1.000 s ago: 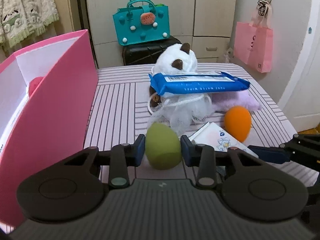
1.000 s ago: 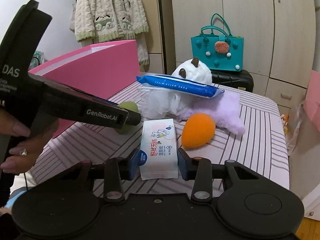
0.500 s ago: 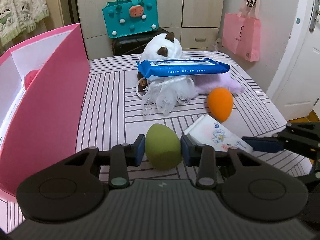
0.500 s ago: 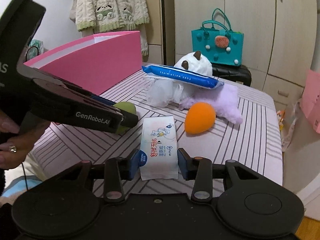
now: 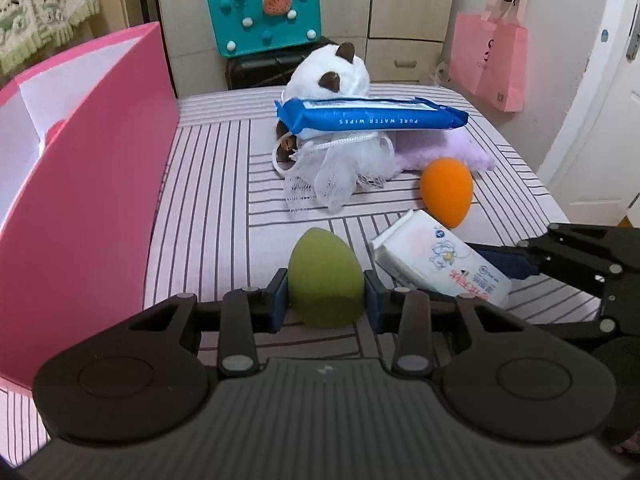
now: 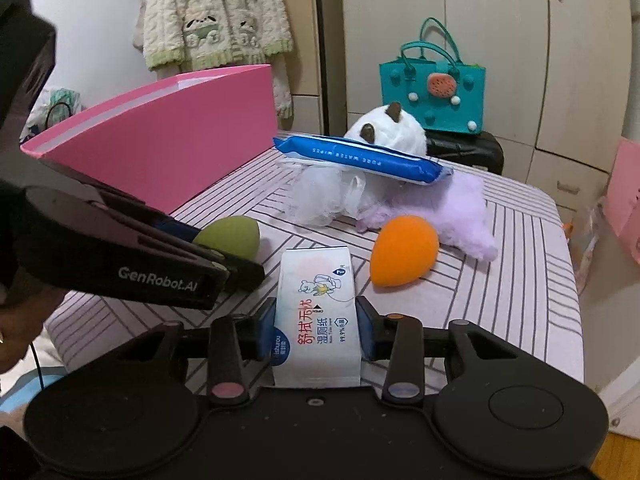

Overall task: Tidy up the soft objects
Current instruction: 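Grasp the green sponge with the left gripper while the right gripper grasps the white wipes pack, then carry the green sponge and white wipes pack over the pink box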

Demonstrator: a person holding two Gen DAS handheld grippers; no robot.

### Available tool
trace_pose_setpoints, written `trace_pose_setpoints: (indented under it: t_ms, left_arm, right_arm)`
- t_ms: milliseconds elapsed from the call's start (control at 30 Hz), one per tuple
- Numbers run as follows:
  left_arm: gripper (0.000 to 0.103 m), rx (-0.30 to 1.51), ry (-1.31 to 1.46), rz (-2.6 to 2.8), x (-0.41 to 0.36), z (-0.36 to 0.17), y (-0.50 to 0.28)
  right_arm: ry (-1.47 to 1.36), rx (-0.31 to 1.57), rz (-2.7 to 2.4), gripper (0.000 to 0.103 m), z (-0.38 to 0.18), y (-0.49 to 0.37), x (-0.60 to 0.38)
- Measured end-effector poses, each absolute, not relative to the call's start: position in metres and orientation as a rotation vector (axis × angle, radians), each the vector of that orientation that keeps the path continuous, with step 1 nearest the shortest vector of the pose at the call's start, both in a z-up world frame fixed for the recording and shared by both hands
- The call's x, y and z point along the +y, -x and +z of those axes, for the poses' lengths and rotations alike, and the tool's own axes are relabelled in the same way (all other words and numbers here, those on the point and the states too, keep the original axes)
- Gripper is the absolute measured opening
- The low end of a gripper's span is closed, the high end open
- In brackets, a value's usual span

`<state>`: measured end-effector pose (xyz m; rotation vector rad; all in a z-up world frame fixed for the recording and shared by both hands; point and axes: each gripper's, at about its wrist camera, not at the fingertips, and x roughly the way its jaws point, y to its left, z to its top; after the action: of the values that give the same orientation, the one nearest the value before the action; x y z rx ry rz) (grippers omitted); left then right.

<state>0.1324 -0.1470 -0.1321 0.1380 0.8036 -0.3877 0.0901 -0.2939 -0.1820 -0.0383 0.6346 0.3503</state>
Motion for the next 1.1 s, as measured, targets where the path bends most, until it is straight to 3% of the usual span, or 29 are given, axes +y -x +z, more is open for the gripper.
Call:
trace_pose_setpoints:
  t_ms: [1100]
  left_arm:
    - [0.036, 0.937, -0.207, -0.615, -0.078, -0.084, -0.069]
  right_arm:
    - [-0.005, 0.808, 0.477, 0.045, -0.138, -0.037, -0.286]
